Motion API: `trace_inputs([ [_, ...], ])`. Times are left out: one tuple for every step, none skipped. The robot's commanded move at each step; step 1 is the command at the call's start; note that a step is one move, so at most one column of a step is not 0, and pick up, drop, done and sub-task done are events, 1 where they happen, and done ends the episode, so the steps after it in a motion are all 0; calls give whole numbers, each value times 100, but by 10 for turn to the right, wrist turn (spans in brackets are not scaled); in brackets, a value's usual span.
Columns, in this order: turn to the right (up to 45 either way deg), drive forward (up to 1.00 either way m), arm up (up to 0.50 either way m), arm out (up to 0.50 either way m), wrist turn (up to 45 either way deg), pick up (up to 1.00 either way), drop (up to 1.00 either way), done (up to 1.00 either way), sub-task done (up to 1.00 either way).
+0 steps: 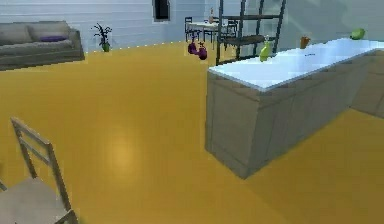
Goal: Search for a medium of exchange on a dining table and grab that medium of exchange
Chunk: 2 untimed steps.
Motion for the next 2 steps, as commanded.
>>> trace_inputs([
  [0,95,0,0,0,0,0,0,0],
  [-330,0,0,0,0,0,0,0,0],
])
